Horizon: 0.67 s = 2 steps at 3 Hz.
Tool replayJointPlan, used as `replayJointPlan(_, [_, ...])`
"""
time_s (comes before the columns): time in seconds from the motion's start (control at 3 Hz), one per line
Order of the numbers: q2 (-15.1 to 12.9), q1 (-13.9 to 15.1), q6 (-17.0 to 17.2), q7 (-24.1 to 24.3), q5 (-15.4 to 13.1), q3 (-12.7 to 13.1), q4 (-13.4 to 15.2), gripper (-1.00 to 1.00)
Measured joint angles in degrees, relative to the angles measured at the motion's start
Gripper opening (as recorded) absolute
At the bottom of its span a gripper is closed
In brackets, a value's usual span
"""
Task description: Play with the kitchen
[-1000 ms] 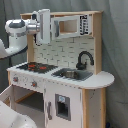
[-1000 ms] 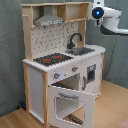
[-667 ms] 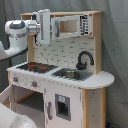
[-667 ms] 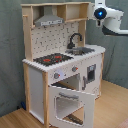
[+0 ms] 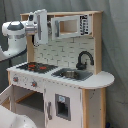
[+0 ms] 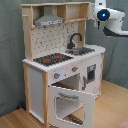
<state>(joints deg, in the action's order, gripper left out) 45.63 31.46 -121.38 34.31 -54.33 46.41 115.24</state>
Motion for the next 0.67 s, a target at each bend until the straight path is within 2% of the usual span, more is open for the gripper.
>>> replayJointPlan(0.33, [0.0,0.0,-0.35,0.0,0.0,0.1,0.0,1.0])
replayJointPlan(0.67, [1.13,-2.01,-1.77,2.72,0.09,0.67,-0.08,1.0])
